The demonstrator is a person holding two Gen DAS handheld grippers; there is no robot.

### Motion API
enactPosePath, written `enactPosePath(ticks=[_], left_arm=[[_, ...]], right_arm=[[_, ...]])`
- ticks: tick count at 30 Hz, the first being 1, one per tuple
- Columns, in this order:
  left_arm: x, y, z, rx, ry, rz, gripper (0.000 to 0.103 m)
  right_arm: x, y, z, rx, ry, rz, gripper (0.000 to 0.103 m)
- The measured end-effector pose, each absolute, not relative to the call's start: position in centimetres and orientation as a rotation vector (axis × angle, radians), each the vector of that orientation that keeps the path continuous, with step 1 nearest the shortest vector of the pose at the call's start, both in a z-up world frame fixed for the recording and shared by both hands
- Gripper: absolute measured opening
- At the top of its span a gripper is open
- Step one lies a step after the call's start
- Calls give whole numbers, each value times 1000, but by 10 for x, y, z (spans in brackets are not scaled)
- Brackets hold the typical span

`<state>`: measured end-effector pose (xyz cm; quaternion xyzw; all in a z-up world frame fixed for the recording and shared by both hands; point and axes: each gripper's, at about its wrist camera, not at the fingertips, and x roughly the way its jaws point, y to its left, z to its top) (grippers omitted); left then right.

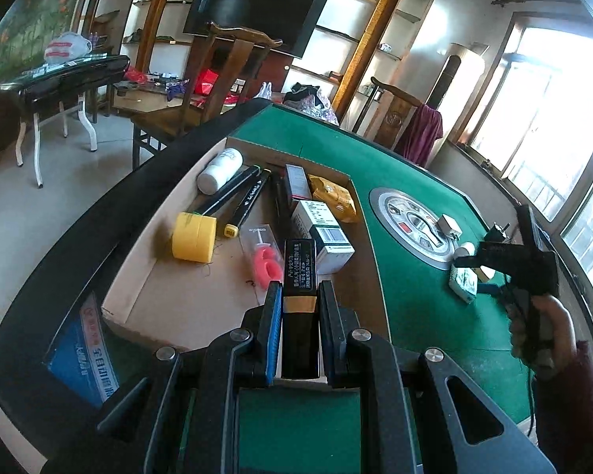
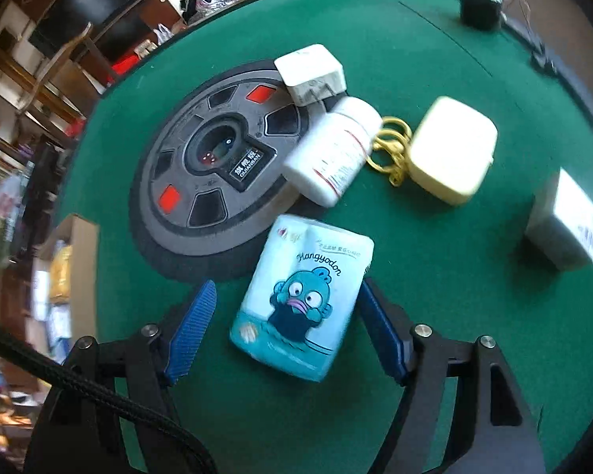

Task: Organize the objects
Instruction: 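Place the black box with left gripper while right gripper places the tissue pack in the tray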

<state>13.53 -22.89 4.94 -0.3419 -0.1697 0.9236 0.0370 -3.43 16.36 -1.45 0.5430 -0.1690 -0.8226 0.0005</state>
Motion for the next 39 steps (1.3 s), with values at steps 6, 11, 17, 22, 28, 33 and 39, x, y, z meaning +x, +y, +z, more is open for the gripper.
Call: enactPosePath(ticks=[6,11,17,22,28,33,39], left_arm=[[139,-241,47,-1057,-518,2851,14],[137,-247,45,-1080,-506,2862,14],[131,-241,41,-1116,-469,2840,14],[121,-236,37,-1161,-387,2850,14],[105,-244,23,-1280,-358,2834,14],[101,-245,12,-1328,-338,2817,14],[104,-245,13,-1327,-327,2824,14]], right_arm=[[-26,131,-15,1682,-170,-2713,49],[-8,132,-8,1635,-229,-2624,44],[16,109,23,1490,-307,-2500,45],[39,52,43,1398,-295,-2306,45],[58,-24,33,1409,-258,-2051,45],[70,-68,8,1439,-112,-2042,45],[74,-85,-11,1468,15,-2085,45]])
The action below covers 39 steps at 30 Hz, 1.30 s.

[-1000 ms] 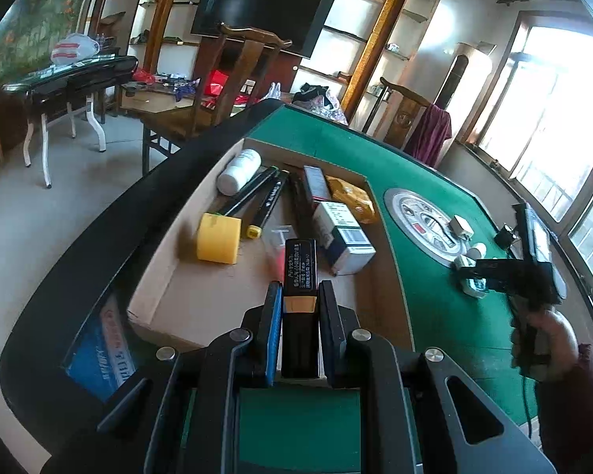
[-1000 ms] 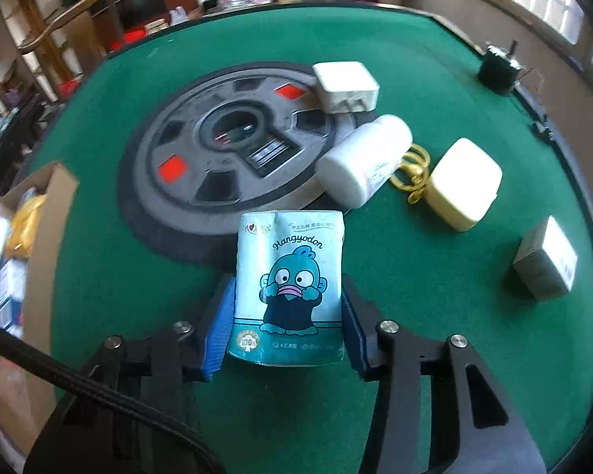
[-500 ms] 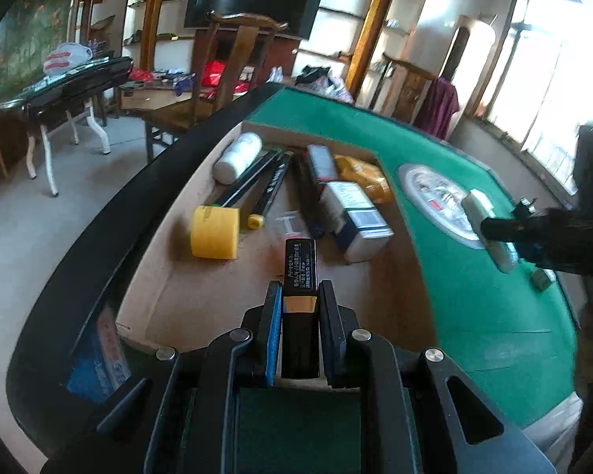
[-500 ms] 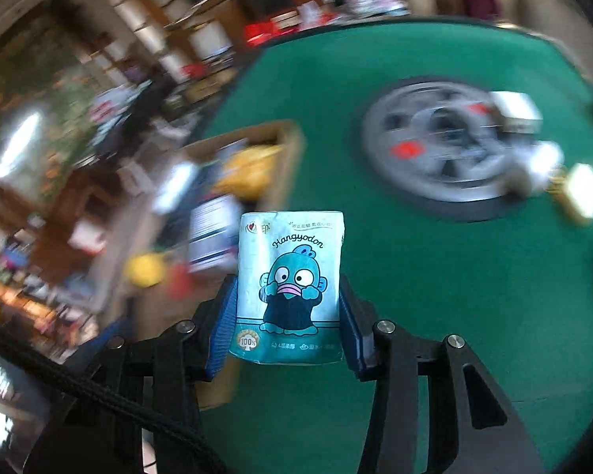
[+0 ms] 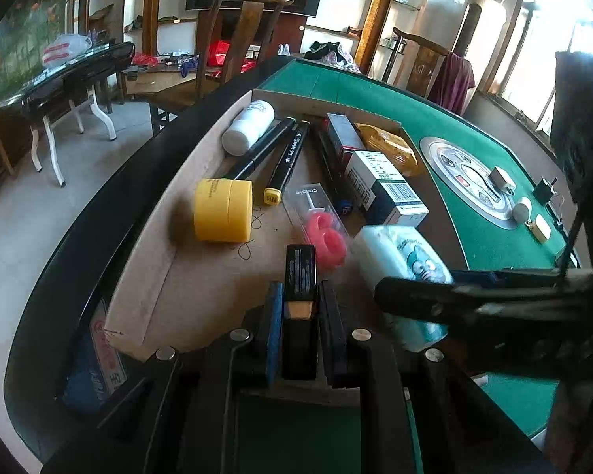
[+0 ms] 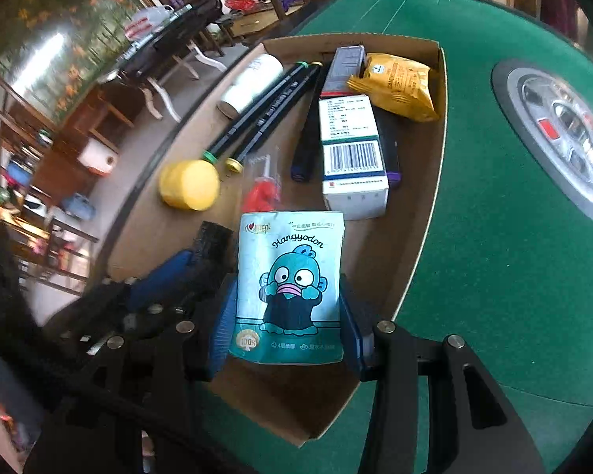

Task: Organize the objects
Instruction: 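Place the black box with left gripper while right gripper places the tissue pack in the tray, then move both open grippers toward the white bottle and white box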

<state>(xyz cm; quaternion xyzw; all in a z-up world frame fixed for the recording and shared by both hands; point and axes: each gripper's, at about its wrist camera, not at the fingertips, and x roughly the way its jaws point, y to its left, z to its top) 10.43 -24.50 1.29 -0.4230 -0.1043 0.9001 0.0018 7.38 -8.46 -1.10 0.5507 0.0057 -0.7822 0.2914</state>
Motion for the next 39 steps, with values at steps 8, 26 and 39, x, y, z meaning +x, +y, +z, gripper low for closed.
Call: enactPosePath(ticks=[8,26,39], left_arm=[[108,-252,20,-1303,-371,2857,18],[127,-263,56,-1174,-424,2956,56],[126,-221,73,-1129,-340,2951,56]], right_arm=[[77,-84,0,1428,87,-2163,48],[116,-72,47,1140,221,-2375,49],[130,-22,78,983,316,-2599,57]])
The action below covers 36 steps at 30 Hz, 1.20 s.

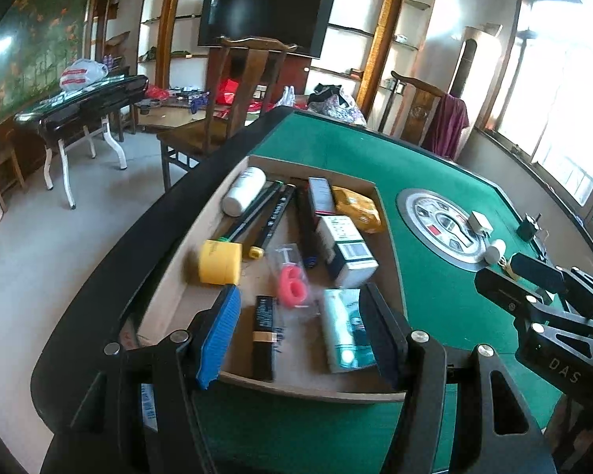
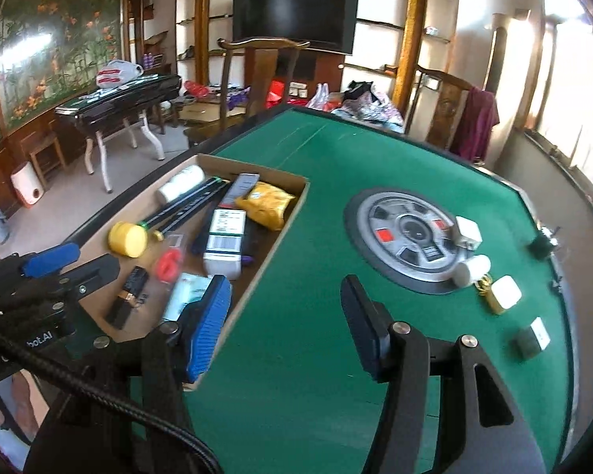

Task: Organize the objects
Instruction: 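Move both open grippers toward the white bottle and white box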

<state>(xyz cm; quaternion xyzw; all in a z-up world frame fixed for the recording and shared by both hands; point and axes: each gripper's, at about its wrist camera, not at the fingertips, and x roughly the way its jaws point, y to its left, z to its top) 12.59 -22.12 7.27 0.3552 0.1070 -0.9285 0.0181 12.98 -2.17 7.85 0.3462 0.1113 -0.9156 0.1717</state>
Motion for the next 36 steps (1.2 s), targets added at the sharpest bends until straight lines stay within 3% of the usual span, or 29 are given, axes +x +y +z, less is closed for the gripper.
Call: enactPosePath(ticks=[11,19,27,34,36], left_arm=[[122,-172,94,1116,221,-2943,56],[111,-109,151,1055,137,-3123,56],[83,-36,199,1103,165,-3330,56],[58,14,196,1467,253,-3380,56],[55,23,186,1545,201,-3354,56]], right_arm=[[120,15,77,999,261,-2631,57],[99,69,77,1063,152,-2676,57],[44,208,62,1286,-235,-2771,57],[-32,305,29,1451,-627,-2603,57],[-59,314,16,1468,-716,-2492,57]])
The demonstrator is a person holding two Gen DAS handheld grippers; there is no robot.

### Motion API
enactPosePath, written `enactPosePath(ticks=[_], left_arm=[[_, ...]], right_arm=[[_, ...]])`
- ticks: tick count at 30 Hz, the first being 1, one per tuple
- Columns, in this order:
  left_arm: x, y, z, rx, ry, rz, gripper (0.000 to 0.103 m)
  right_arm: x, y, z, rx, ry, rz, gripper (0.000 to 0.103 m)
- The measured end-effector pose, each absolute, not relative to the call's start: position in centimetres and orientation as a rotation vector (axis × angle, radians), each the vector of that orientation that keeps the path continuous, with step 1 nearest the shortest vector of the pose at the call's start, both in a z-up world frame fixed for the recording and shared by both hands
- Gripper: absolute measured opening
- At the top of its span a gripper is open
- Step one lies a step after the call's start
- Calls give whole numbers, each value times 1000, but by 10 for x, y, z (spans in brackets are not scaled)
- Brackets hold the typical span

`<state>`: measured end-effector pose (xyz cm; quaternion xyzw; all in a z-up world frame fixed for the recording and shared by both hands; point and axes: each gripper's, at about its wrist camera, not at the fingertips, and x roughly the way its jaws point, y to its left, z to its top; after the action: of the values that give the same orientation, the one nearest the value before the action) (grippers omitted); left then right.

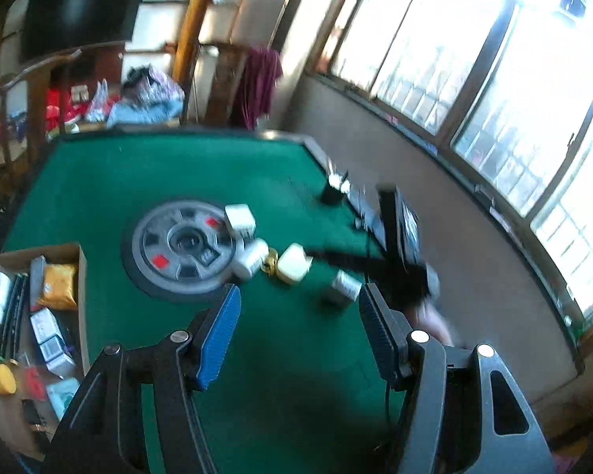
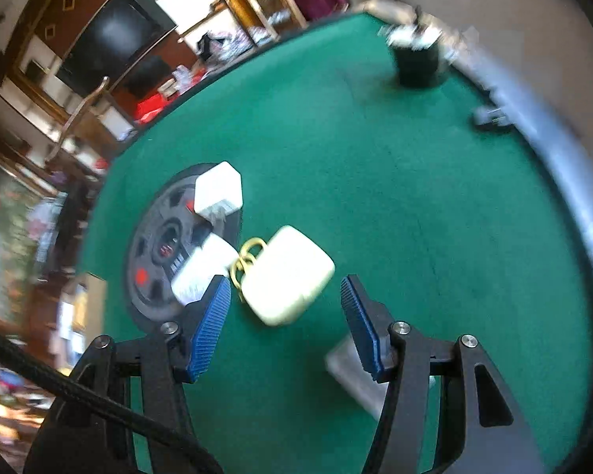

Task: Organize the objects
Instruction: 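Move both open grippers toward the white bottle and white box, then grasp the white pill bottle with left gripper while right gripper grasps the barcoded white box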

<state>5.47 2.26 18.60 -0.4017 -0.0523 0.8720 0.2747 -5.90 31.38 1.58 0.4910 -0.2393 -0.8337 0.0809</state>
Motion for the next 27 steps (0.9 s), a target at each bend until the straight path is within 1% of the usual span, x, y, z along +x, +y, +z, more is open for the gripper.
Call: enactPosePath(ticks=[5,7,10,14,16,20,23,27], left_arm=[[47,31,141,-1147,165,2472,56],[40,29,123,-1159,247,2511,56],[22,23,104,-1169,235,2508,56],[-11,37,87,-1098,257,2491,56],[-29,52,74,-1108,300,2458,56],[-61,85,48,-1124,399,2425,56],[-78,102,37,-1125,409,2399,56],[-93,118,23,-1153,404,2348,56]], right_arm=[[-99,315,-2,1546,-698,-2457,57],[-107,310,-8,1572,-680,-2427,57],[-102,311,-6,1534,-693,-2429,57],[-77,326,7,1402,-800,-2481,57],[-62,335,13,1336,-855,-2486,57],[-32,354,24,1228,-897,-2535,63],[-18,367,23,1192,-916,-2557,63],[-23,382,11,1231,-974,-2522,63]])
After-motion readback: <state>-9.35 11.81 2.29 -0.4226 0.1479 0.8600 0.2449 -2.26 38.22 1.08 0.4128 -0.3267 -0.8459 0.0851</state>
